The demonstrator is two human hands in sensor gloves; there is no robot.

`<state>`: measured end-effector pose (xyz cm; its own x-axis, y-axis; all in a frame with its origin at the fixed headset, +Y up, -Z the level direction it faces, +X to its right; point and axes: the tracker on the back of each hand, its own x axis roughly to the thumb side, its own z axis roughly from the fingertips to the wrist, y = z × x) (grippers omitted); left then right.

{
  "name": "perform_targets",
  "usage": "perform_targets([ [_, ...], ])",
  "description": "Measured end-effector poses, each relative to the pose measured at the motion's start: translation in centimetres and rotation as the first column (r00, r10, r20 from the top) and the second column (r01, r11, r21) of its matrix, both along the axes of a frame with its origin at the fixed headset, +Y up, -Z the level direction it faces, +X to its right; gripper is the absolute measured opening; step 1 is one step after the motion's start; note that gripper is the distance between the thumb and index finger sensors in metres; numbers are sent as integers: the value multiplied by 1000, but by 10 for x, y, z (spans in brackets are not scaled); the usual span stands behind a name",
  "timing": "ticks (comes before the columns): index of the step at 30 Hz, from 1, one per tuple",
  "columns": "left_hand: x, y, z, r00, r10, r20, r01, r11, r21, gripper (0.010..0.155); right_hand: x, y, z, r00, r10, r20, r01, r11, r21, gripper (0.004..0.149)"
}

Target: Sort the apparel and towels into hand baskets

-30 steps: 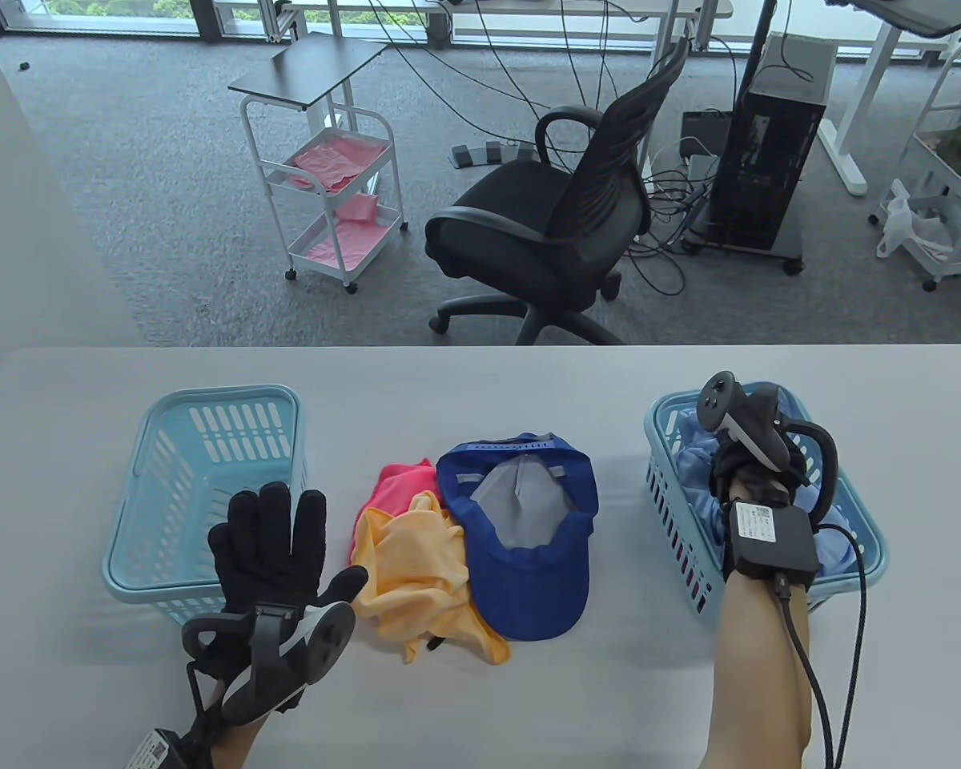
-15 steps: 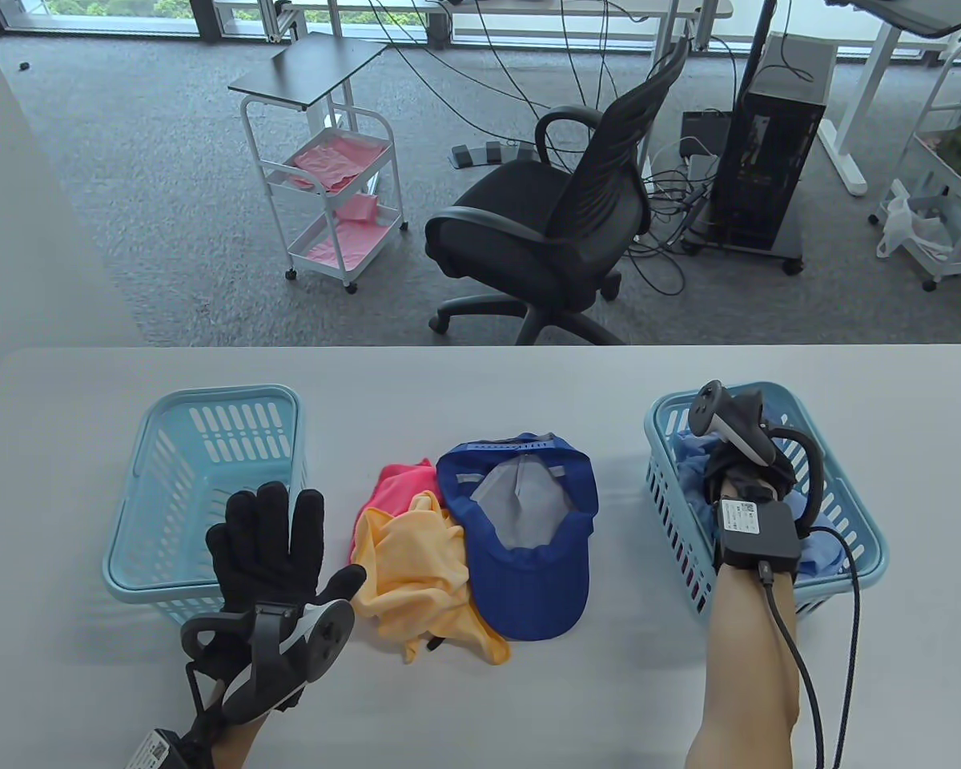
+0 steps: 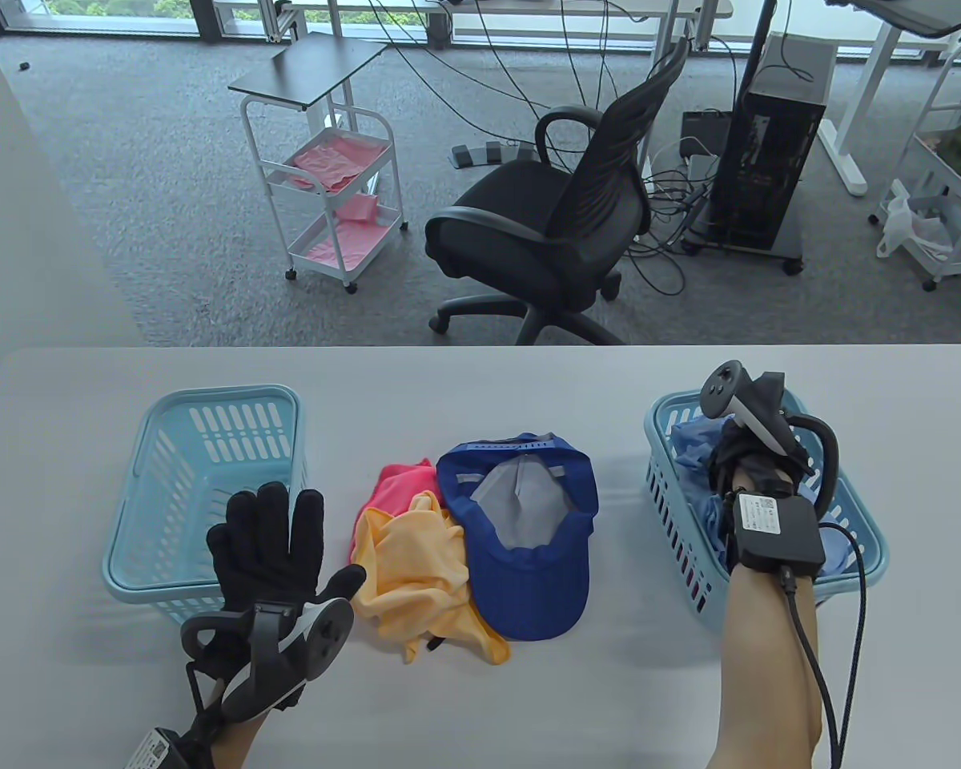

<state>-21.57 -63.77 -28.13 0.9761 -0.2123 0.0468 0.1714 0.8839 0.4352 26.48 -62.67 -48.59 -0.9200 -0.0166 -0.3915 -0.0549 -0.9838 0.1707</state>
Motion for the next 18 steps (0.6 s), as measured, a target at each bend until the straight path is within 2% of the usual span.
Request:
perform_targets([
  [9, 0, 0, 0, 1000, 7, 8, -7, 1000, -3, 94, -27, 68, 41, 996, 7, -84, 11, 978, 210, 65],
  [12, 0, -1, 0, 1000, 11, 14, -11, 1000, -3, 94, -46, 83, 58, 991, 3, -137, 36, 958, 284, 64],
  [18, 1, -1, 0, 1000, 18, 25, -18, 1000, -5, 93, -90, 90, 90, 971, -27, -237, 116, 921, 371, 63],
])
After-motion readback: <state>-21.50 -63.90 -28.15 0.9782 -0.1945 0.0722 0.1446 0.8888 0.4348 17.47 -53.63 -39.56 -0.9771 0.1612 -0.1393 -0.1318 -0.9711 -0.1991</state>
